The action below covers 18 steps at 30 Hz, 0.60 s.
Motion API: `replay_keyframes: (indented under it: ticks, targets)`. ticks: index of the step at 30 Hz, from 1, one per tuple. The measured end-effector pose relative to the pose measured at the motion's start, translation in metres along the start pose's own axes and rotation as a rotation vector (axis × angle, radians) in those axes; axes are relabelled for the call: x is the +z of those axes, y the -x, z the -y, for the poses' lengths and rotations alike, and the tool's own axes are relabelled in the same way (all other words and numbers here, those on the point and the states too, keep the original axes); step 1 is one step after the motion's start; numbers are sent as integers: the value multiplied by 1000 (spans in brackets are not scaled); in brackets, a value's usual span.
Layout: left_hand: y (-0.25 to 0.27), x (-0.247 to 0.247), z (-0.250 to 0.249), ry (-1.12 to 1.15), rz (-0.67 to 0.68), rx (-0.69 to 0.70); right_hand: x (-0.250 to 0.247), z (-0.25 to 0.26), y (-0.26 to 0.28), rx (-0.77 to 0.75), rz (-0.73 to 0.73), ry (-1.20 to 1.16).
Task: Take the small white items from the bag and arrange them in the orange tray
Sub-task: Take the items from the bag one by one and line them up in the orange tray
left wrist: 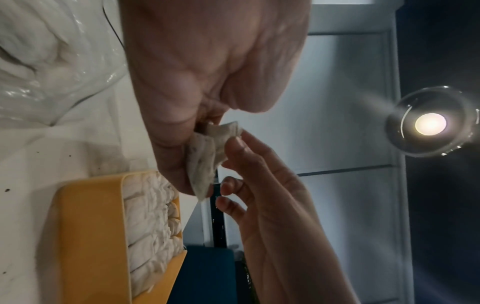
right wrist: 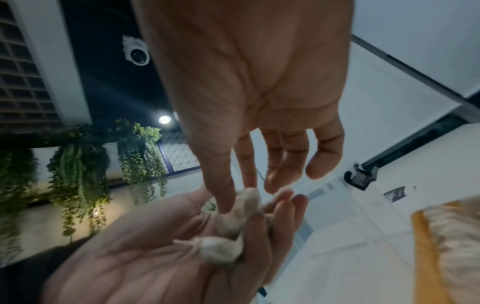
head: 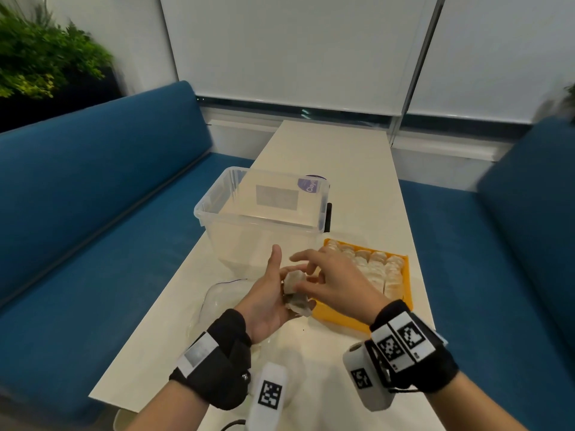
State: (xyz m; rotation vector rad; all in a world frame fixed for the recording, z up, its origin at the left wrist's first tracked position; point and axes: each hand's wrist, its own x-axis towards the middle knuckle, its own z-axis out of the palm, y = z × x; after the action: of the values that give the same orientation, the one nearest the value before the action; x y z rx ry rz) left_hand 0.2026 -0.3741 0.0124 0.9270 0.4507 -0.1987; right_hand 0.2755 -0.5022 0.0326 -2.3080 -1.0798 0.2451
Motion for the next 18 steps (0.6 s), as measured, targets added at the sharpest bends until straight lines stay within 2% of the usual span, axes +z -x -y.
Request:
replay_keyframes:
  ticks: [8,12,14,18]
  targets:
    - [5,-1,11,-117,3,24,-33,-9,16,16,-79,-247]
    - [8,-6,15,-144,75,79,-48,-17,20,8,-72,-284]
    - [10,-5,15,-169,83,125,-53,-18,21,10,-66,-293]
    - [10,2,18,-220,-14,268,-58,-13,24,41,-79,-311]
